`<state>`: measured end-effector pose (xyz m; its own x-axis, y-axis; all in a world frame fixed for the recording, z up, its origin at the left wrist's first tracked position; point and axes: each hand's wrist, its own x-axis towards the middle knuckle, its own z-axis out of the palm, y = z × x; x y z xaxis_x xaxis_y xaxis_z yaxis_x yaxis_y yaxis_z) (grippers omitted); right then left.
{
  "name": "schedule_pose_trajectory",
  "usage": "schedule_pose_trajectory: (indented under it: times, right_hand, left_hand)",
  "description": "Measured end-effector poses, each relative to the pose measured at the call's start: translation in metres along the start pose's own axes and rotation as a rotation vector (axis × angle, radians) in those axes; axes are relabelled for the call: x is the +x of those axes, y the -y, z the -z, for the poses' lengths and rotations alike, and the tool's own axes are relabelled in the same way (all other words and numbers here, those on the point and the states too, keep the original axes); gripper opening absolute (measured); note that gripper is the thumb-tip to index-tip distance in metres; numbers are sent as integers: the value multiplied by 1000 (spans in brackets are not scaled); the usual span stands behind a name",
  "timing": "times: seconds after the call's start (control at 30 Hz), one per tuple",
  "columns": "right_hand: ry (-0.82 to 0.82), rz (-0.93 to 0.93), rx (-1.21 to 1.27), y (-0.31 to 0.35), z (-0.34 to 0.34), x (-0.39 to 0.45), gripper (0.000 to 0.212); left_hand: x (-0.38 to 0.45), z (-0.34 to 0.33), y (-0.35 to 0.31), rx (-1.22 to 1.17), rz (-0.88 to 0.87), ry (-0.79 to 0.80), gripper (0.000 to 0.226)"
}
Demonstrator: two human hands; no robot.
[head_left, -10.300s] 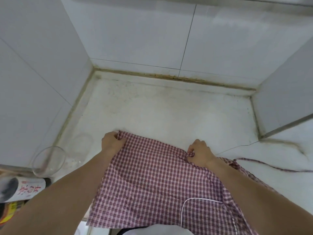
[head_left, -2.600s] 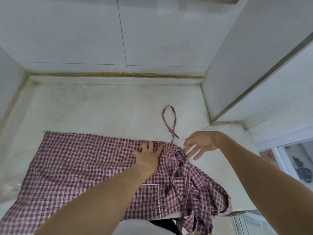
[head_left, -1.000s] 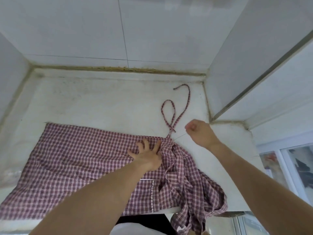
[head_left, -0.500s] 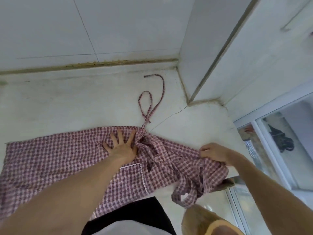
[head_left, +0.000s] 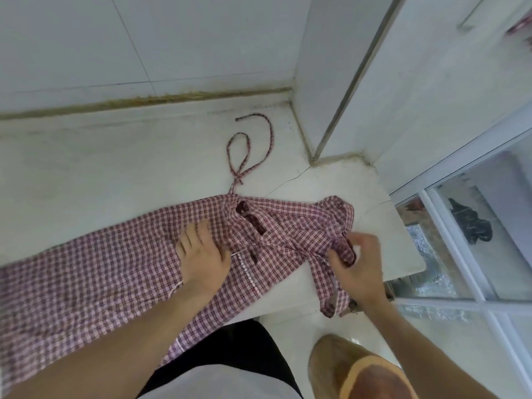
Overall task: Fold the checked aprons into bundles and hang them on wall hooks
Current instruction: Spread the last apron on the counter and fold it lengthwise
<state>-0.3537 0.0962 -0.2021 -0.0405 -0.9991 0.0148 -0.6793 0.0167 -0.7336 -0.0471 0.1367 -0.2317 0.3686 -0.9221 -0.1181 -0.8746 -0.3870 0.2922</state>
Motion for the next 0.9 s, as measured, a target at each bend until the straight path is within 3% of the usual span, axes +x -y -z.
schedule_pose_trajectory:
  times: [0.03,0.1,0.2,0.3,0.37,0.43,0.5,0.53,0.63,0.77,0.9]
  right_hand:
    - [93,143,-79,-2,-10,-11,48]
    - [219,241,-294,-12,-30,-22,58]
    - [246,108,-510,-15,-46,-16,63]
    - [239,82,-595,-13,-44,-2,31]
    - [368,23,-463,-5,-28,16,10]
    - [607,-120,-362,3,-3,41,19]
    - [816,-160,-465,8,24,69,23]
    - [843,-155,-544,9,38,82,26]
    - [726,-113,-655,16,69,113,32]
    - [524,-158,-671,17,89,133,19]
    - [175,-190,-543,-2,85,131,36]
  left_hand:
    - [-12,-2,-2,-11,38,27,79]
    - [-29,-7,-10,-53,176,174,95]
    - [-35,-21,-13,-54,360,379,113]
    - [-32,-27,-7,-1,357,453,119]
    - [-27,-24,-1,15,333,490,122]
    - [-22,-18,9,44,303,518,124]
    - [-18,-12,22,81,256,542,125]
    - [-17,-9,28,101,225,556,125]
    - [-17,0,48,150,138,592,124]
    - [-16,10,55,218,75,638,127]
    - [-16,19,54,274,91,685,129]
